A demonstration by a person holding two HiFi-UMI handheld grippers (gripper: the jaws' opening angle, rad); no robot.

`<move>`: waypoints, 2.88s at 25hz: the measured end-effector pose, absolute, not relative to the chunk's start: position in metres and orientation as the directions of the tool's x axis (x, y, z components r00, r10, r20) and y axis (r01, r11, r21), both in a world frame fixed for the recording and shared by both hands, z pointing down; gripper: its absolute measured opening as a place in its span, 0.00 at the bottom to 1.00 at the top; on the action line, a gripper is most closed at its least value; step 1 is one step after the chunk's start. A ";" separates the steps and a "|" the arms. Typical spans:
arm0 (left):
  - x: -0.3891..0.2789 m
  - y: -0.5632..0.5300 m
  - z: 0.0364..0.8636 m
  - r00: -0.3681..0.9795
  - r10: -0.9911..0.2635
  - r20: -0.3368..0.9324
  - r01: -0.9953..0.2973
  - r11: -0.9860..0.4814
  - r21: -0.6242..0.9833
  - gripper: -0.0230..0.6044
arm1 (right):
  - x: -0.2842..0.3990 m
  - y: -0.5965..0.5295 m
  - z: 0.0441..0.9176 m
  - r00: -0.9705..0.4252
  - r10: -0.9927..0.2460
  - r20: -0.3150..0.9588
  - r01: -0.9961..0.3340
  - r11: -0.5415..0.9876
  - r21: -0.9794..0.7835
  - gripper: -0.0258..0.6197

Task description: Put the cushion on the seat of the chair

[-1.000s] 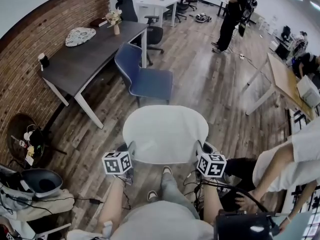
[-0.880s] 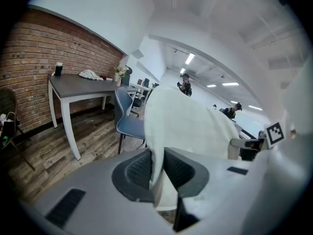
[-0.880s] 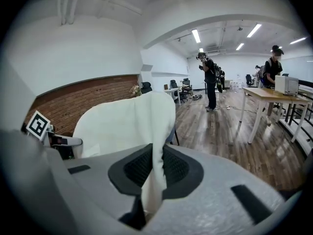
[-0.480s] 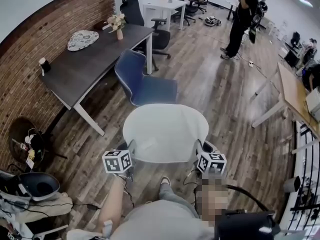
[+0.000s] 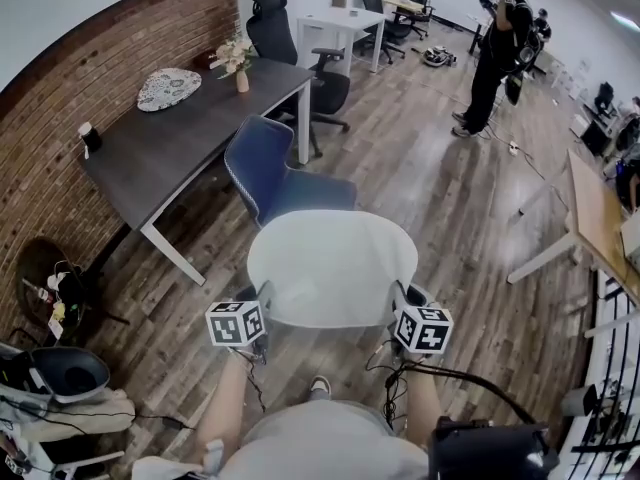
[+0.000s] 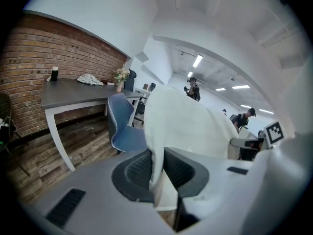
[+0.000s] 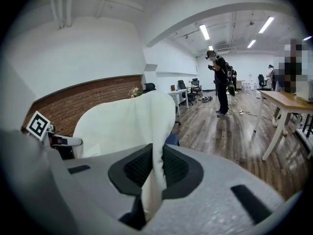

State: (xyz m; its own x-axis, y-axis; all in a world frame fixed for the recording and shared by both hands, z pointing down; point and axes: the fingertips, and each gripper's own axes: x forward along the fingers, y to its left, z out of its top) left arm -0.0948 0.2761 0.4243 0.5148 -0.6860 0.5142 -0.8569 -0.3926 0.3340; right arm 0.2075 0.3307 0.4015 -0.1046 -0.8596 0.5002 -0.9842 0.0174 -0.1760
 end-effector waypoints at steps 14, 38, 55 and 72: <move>-0.058 0.227 0.425 0.529 -0.680 0.508 -0.848 -0.415 0.329 0.12 | 0.244 0.282 0.408 -0.098 -0.862 0.498 -0.983 0.006 -0.183 0.11; -0.020 0.048 0.424 0.568 -0.648 0.507 -0.822 -0.474 0.315 0.12 | 0.282 0.112 0.406 -0.078 -0.862 0.501 -0.984 -0.014 -0.178 0.11; -0.028 -0.112 0.443 0.560 -0.647 0.517 -0.829 -0.428 0.361 0.12 | 0.271 -0.057 0.412 -0.093 -0.835 0.542 -0.989 0.013 -0.149 0.11; -0.042 -0.137 0.465 0.524 -0.644 0.557 -0.850 -0.362 0.382 0.12 | 0.262 -0.109 0.438 -0.141 -0.779 0.611 -0.987 0.066 -0.144 0.11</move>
State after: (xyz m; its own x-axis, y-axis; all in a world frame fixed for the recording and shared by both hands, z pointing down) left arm -0.0416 -0.1366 0.4652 0.5245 -0.6443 0.5566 -0.8503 -0.3622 0.3819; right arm 0.2616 -0.1087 0.4378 -0.1411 -0.7793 0.6105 -0.9874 0.0662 -0.1438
